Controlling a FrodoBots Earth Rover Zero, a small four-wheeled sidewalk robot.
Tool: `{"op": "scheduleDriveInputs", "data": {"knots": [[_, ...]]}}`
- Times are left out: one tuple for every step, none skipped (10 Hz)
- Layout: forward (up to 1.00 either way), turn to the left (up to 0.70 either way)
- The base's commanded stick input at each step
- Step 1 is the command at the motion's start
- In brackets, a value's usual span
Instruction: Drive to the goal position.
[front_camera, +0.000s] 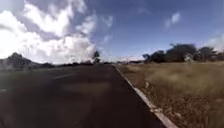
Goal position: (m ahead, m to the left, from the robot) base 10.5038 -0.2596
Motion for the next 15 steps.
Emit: {"op": "scheduleDriveInputs", "data": {"knots": [[0.70, 0.00], [0.70, 0.00], [0.70, 0.00], [0.70, 0.00], [0.70, 0.00], [0.70, -0.13], [0.70, -0.30], [0.70, -0.35], [0.70, -0.35], [0.70, -0.25], [0.70, -0.11], [0.70, 0.00], [0.70, 0.00], [0.70, 0.00], [0.70, 0.00]]}}
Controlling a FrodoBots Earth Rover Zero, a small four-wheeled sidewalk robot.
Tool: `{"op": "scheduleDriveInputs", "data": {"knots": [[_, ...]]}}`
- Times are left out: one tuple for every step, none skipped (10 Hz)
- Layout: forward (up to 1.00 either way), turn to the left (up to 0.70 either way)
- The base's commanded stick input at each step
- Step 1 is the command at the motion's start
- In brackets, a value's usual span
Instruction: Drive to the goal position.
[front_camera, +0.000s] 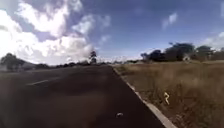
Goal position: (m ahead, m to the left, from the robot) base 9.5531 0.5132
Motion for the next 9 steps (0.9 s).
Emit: {"op": "scheduleDriveInputs", "data": {"knots": [[0.70, 0.00], [0.70, 0.00], [0.70, 0.00], [0.70, 0.00], [0.70, 0.00], [0.70, 0.00], [0.70, 0.00], [0.70, 0.00], [0.70, 0.00]]}}
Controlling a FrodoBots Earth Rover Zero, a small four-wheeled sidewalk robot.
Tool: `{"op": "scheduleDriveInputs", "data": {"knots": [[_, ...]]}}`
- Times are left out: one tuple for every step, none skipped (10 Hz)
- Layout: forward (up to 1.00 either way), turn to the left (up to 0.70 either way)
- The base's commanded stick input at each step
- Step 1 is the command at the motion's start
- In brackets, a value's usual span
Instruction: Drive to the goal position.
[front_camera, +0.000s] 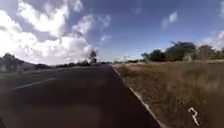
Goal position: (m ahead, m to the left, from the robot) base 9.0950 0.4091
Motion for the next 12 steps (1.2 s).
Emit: {"op": "scheduleDriveInputs", "data": {"knots": [[0.70, 0.00], [0.70, 0.00], [0.70, 0.00], [0.70, 0.00], [0.70, 0.00], [0.70, 0.00], [0.70, 0.00], [0.70, 0.00], [0.70, 0.00], [0.70, 0.00], [0.70, 0.00], [0.70, 0.00]]}}
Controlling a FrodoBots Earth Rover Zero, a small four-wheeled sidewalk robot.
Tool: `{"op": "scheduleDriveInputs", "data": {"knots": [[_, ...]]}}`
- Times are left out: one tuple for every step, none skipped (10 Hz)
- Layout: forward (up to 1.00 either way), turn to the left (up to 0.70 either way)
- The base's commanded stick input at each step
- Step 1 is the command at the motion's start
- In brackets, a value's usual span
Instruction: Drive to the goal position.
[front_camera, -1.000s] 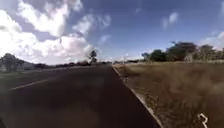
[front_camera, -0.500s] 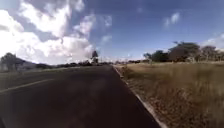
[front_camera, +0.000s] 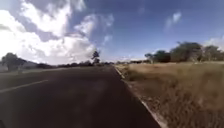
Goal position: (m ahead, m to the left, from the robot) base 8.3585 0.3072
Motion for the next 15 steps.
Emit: {"op": "scheduleDriveInputs", "data": {"knots": [[0.70, -0.35], [0.70, -0.35], [0.70, -0.35], [0.70, -0.35], [0.70, -0.30], [0.70, -0.12], [0.70, 0.00], [0.70, 0.00], [0.70, 0.00], [0.70, 0.00], [0.70, 0.00], [0.70, 0.00], [0.70, 0.00], [0.70, 0.00], [0.70, 0.00]]}}
